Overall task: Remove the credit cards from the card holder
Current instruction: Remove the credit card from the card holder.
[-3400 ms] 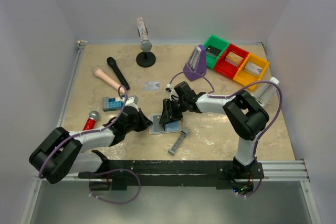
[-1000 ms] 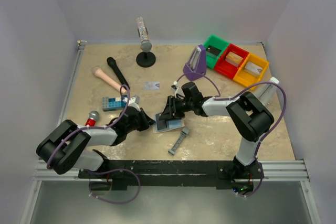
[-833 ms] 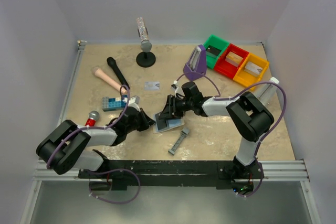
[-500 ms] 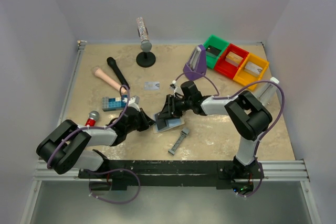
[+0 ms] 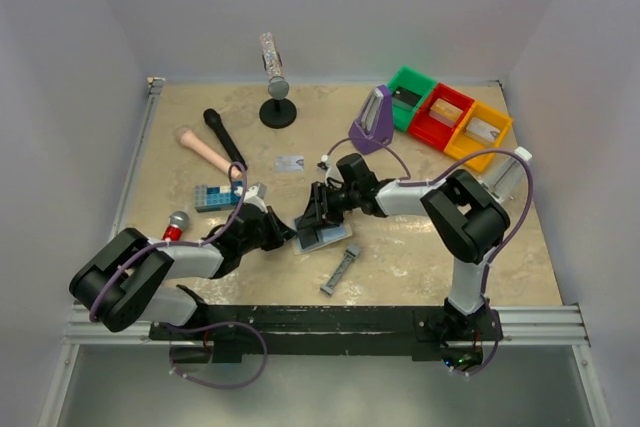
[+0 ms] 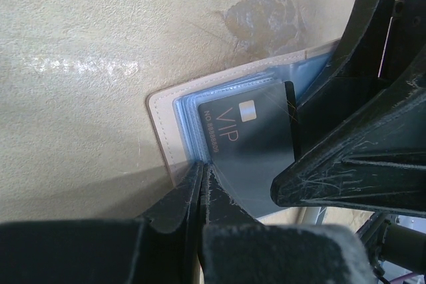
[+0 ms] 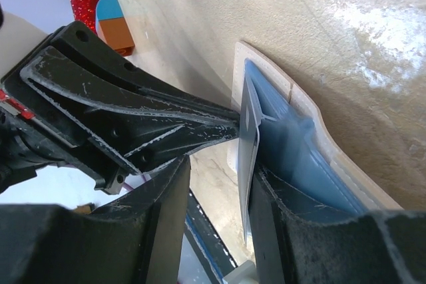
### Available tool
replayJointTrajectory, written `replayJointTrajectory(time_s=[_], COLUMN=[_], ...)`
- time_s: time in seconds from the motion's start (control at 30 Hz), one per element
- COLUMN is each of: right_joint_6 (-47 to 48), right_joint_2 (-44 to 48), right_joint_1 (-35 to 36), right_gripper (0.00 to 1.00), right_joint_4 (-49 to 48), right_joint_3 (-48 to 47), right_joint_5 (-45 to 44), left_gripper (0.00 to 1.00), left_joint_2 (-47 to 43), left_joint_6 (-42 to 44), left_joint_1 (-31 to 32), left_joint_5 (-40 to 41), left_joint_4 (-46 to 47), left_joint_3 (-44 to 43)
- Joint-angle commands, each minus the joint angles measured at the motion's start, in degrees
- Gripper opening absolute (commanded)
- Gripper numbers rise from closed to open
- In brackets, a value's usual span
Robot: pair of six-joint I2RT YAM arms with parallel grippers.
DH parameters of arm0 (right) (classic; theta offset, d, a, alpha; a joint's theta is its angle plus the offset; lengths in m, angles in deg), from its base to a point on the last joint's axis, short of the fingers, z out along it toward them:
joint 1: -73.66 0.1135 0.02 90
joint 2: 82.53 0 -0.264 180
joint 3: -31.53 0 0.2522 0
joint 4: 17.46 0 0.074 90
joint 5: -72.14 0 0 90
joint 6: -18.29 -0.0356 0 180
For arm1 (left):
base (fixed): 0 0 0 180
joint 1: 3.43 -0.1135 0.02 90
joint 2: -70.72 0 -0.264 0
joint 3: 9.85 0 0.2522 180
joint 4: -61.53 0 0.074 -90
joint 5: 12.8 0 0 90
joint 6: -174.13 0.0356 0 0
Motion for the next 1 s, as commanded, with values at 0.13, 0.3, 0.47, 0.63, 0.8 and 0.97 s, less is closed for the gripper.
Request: replayJointTrajectory(time_s=[0.13,0.3,0.47,0.63,0.8,0.97], right_joint_6=[2.6,3.8,4.1,4.2,4.4,4.8], right_joint_2=[0.3,2.5,3.8,4.9,5.9,7.0], right_joint_1=[1.7,1.5,1.0,0.4,0.1,-0.3], right_gripper=[0.43,0.42,0.41,0.40,0.40,0.40], right_joint_4=[3.4,5.8,6.6,7.1,7.4,8.1], right_joint_3=[-2.7,-2.6,-2.2,-1.7,-1.1,-0.7], right_joint_5=[2.6,1.7,1.3,1.1,1.0,0.7], left_gripper=[0.00,0.00,0.00,0.00,0.00,0.00], left_joint_2=[0.3,0.7,1.2,1.7,2.4,3.6], left_joint_6=[-0.4,-0.5,-0.8,-0.9,-0.8,-0.9], left_joint_1=[1.1,1.0,1.0,1.1,1.0,1.0], left_joint_5=[-1.7,-0.9,0.1,0.8,1.1,1.2], left_joint_4=[-0.9,-1.0,-1.0,-1.2,-1.3,-1.2], left_joint_3=[1.4,2.2,2.9,3.2,3.1,3.2])
